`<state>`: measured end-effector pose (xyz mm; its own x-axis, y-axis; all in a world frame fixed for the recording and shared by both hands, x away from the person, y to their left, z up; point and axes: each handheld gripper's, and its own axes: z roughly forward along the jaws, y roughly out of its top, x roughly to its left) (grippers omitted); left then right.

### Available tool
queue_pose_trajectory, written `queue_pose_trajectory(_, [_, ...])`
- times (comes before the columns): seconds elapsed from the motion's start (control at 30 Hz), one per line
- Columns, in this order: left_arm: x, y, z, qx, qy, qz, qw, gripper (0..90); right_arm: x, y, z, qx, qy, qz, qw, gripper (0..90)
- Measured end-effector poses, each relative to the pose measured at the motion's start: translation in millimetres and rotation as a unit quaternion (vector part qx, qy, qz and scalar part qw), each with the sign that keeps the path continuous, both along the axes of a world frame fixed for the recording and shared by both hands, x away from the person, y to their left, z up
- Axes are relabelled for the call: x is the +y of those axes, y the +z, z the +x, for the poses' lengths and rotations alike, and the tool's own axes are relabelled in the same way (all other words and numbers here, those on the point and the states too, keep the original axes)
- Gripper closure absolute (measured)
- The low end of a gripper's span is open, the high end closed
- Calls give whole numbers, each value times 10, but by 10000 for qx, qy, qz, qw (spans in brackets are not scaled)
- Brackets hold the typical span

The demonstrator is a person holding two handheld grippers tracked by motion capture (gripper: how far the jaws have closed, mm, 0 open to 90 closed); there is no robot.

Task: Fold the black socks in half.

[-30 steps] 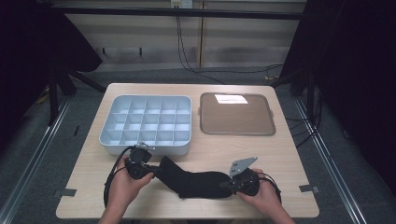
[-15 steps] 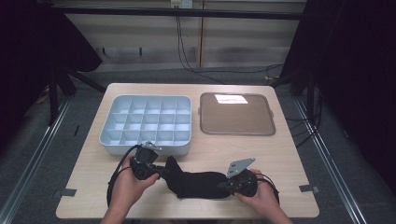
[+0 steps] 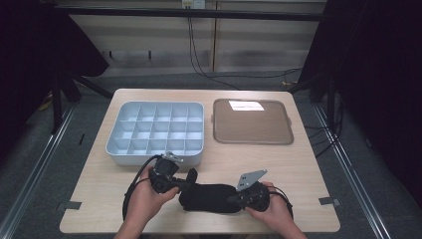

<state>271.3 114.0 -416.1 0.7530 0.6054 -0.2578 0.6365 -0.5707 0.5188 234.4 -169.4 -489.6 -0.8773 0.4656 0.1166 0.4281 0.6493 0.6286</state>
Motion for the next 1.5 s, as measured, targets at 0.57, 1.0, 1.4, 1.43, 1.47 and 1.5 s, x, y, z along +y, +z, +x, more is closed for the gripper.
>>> queue_pose_trajectory(0.57, [-368, -56, -79, 126, -470, 53, 9988, 800, 67, -3, -6, -31, 15, 18, 10000, 900])
queue_pose_trajectory(1.0, [-551, -112, -74, 199, -650, 144, 9976, 800, 152, -10, -7, -96, 61, 30, 9999, 900])
queue_pose_trajectory(1.4, [-520, -203, -40, 298, -572, 231, 9977, 800, 19, 201, -14, -276, -86, 140, 9995, 900])
queue_pose_trajectory(1.43, [-518, -206, -39, 297, -569, 239, 9977, 800, -15, 219, -17, -295, -101, 121, 9994, 900])
queue_pose_trajectory(1.47, [-515, -209, -38, 288, -550, 247, 9978, 800, -51, 230, -24, -306, -125, 82, 9994, 900])
queue_pose_trajectory(1.5, [-510, -211, -35, 285, -556, 251, 9977, 800, -89, 240, -33, -318, -153, 59, 9994, 900])
